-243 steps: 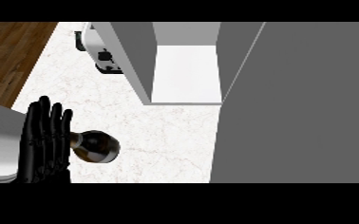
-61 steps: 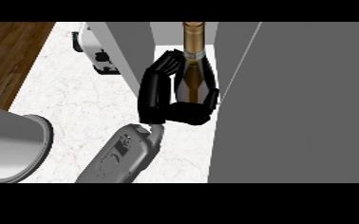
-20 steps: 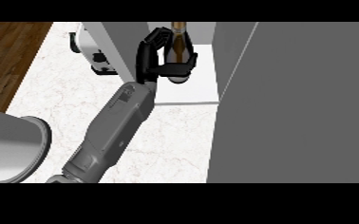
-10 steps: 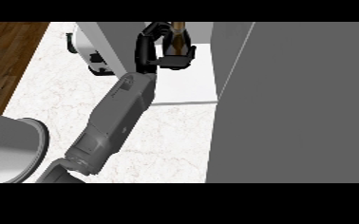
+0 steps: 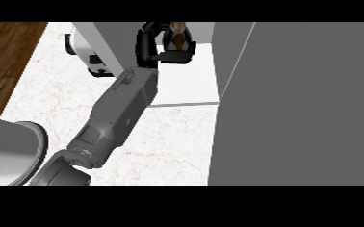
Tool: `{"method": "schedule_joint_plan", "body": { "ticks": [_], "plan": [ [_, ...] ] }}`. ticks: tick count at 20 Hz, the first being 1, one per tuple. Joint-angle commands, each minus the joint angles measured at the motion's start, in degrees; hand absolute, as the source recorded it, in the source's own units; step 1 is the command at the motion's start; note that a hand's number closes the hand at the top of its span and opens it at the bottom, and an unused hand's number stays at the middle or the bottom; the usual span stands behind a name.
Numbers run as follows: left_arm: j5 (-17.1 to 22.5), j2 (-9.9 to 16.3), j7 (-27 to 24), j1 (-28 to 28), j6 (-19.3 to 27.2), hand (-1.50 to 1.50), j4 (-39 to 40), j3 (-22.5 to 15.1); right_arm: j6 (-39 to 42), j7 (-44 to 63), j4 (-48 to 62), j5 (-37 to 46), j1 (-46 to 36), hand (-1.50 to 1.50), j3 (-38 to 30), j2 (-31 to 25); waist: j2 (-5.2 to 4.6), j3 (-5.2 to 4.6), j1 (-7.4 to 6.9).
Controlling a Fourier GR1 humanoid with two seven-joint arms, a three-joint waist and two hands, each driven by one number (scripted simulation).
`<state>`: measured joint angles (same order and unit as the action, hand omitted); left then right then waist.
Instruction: Pick up the wine, place it into the cabinet and close the cabinet
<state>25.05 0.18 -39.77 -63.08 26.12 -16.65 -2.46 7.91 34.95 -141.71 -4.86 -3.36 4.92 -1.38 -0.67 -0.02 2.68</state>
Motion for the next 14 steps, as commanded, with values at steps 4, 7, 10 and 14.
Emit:
{"method": "schedule_joint_plan", "body": {
  "ticks": [4,7,10,14],
  "plan": [
    [4.9,-0.2,0.6,-2.8,-1.8,1.50,4.1,5.0,0.5,0.6,-2.5,-0.9,1.3,-1.50,3.8,1.2,-0.44,-0.04,1.15],
    [5.0,-0.2,-1.9,-2.2,-3.4,1.50,5.6,6.2,0.6,-4.0,1.1,-0.8,0.6,-1.50,2.2,1.3,-0.62,-0.01,0.88],
    [4.4,-0.2,-2.5,-1.9,-4.6,1.50,6.4,6.6,0.2,3.0,-5.7,-2.8,2.1,-1.50,2.4,0.3,-0.32,-0.04,0.69],
    [4.0,0.3,-3.1,-3.2,-3.3,1.50,8.2,7.0,0.3,1.4,-3.4,-2.6,0.2,-1.50,1.7,0.4,-0.64,-0.05,1.09]
  ]
}}
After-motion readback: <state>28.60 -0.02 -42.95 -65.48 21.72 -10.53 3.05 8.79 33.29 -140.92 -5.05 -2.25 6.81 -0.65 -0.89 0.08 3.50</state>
